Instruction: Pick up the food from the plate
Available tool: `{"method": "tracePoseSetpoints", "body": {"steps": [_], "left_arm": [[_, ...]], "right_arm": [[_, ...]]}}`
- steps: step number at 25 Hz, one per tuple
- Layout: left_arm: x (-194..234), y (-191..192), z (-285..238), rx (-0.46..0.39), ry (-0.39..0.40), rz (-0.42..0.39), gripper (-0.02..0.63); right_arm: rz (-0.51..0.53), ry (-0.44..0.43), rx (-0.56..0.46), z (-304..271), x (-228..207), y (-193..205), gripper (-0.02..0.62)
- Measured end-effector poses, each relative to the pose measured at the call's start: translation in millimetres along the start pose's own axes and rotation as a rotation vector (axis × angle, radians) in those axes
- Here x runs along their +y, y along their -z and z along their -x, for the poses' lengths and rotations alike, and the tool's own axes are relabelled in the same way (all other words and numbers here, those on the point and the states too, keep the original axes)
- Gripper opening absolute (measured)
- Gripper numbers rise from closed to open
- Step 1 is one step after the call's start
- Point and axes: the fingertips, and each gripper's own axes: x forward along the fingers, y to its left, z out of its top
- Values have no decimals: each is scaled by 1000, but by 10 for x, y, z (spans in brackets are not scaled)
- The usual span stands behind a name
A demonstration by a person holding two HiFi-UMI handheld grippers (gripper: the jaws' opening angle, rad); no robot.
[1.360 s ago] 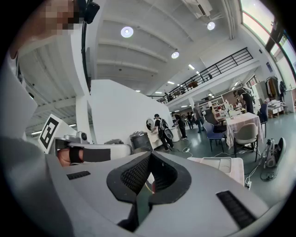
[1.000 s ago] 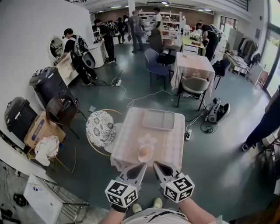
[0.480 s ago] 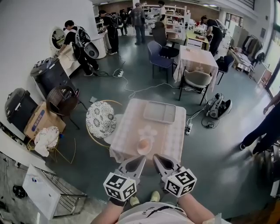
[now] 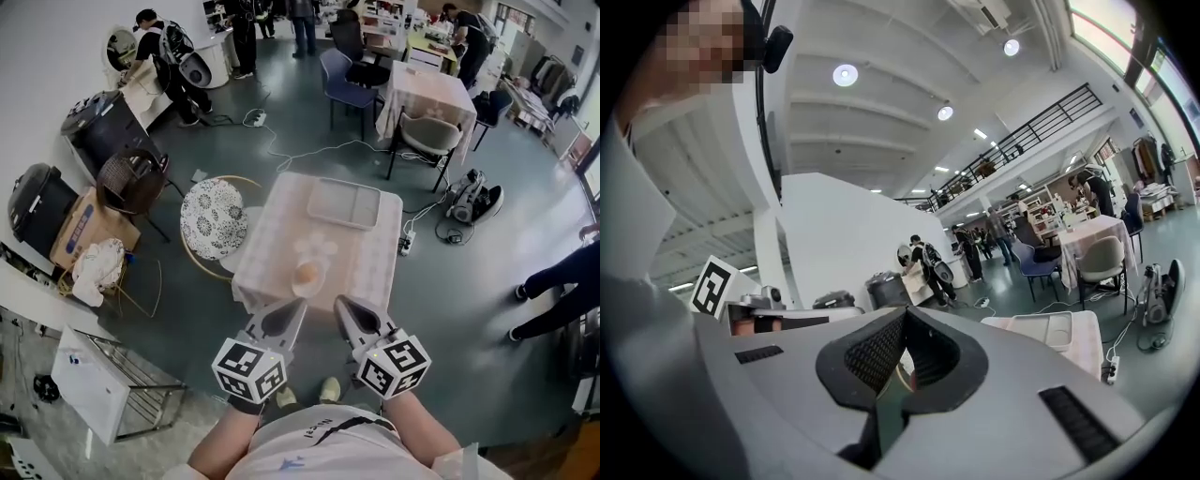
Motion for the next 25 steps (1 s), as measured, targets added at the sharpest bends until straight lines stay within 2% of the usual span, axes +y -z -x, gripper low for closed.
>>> {"method": "tracePoseSetpoints", "body": {"steps": [15, 25], "left_arm": [[-71, 150, -245, 49, -46, -15, 6], [200, 231, -440, 75, -50, -15, 6]], "right_arm": [[-58, -1, -3, 19, -373, 36, 12], [-76, 18, 21, -244, -544, 133, 12]]}}
